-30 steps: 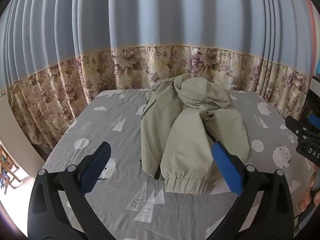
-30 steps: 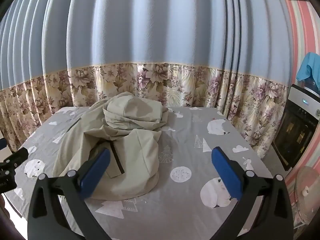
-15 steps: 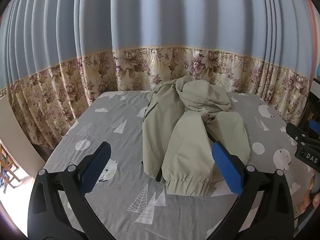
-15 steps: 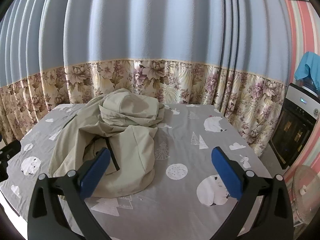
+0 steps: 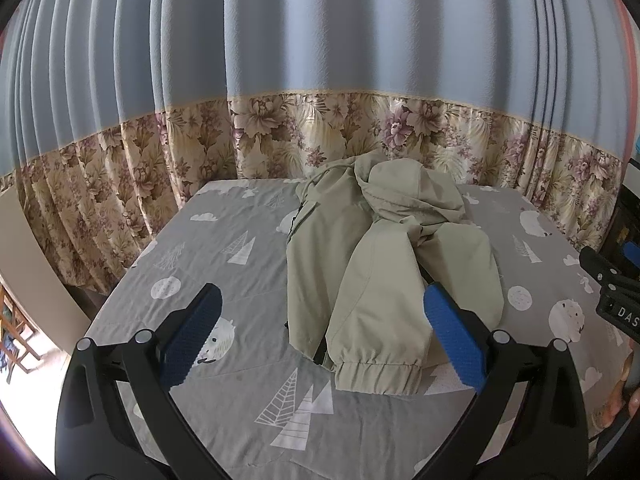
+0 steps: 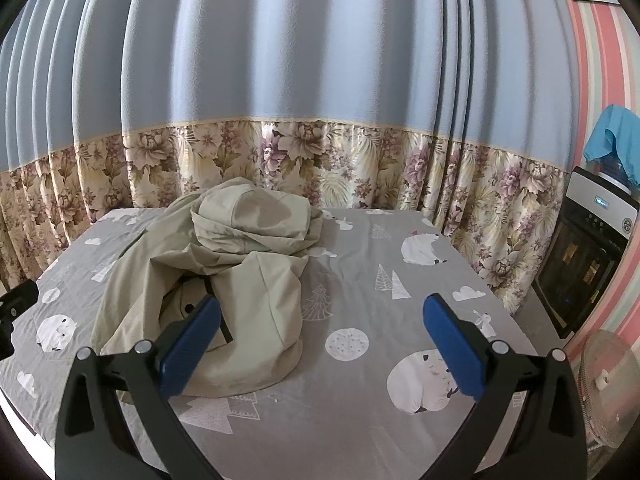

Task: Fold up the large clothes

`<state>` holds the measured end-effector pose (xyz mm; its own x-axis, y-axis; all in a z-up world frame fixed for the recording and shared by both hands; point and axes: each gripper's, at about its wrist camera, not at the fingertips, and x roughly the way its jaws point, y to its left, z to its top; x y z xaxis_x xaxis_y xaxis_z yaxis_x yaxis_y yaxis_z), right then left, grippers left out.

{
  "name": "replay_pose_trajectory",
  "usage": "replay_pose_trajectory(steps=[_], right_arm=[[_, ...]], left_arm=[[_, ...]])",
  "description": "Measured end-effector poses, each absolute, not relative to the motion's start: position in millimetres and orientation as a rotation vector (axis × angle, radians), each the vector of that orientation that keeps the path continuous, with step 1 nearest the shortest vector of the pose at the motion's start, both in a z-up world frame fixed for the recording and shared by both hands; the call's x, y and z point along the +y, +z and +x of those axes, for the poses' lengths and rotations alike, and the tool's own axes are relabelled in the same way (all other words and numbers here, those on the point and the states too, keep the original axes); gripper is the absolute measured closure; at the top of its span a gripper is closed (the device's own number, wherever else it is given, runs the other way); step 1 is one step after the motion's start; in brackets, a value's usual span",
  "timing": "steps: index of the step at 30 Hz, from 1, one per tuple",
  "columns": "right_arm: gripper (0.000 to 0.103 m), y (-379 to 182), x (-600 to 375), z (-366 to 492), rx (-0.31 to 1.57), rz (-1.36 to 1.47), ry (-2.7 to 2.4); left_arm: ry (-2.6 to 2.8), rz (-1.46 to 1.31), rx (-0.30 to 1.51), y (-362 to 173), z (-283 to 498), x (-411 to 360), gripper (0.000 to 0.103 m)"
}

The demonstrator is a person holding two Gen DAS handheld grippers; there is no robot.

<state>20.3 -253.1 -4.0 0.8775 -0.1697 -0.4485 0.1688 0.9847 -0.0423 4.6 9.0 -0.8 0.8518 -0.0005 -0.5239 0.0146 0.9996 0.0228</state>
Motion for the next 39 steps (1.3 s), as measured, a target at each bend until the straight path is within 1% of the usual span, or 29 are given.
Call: replay_pose_trajectory(steps=[39], right_arm=[[0.002,-3.0,-257.6,23.9,0.466,-0.001,-0.222]], left_arm=[[0.014,0.008,0.553,-2.4,15.8,25.6,0.003]])
